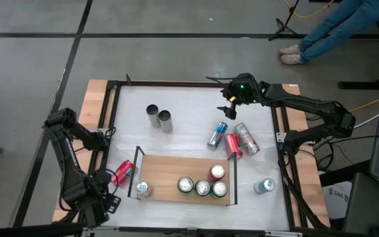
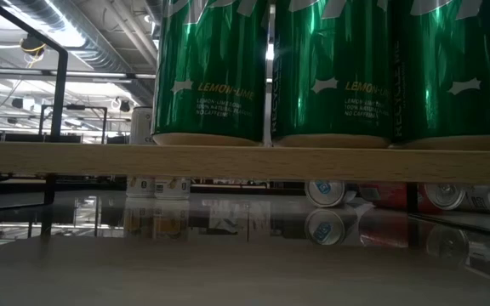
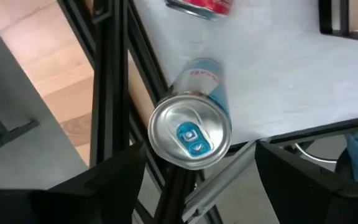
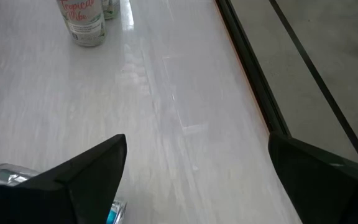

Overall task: Place canned beverage on shelf
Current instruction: Put the blue soda can on the shelf aligned with the other blue soda can

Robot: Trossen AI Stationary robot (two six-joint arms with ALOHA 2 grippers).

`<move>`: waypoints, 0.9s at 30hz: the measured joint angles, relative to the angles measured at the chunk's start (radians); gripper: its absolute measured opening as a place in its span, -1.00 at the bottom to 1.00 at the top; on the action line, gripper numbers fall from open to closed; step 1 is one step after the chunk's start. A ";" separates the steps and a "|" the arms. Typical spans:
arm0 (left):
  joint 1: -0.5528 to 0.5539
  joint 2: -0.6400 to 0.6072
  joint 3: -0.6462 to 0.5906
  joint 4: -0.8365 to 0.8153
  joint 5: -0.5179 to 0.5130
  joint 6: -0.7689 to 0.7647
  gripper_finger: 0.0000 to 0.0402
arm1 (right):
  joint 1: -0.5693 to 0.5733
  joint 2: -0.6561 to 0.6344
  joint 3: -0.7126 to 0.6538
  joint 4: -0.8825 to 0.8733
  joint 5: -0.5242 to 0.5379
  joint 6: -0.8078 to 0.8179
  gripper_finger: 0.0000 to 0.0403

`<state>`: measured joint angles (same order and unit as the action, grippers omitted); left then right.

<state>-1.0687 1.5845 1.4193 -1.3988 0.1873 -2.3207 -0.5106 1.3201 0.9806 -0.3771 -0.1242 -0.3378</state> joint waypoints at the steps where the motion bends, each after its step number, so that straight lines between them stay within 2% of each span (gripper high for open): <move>1: 0.000 0.000 -0.012 0.016 0.001 0.000 0.46 | 0.000 0.000 0.000 0.000 0.000 0.000 0.89; 18: -0.006 0.000 -0.144 0.145 0.010 -0.001 0.46 | 0.000 0.000 0.000 0.000 0.000 0.000 0.89; 27: -0.006 0.000 -0.163 0.181 0.010 0.076 0.46 | 0.000 0.000 0.000 0.000 0.000 0.000 0.89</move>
<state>-1.0752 1.5841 1.2560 -1.2175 0.1974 -2.2450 -0.5106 1.3201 0.9806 -0.3771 -0.1242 -0.3378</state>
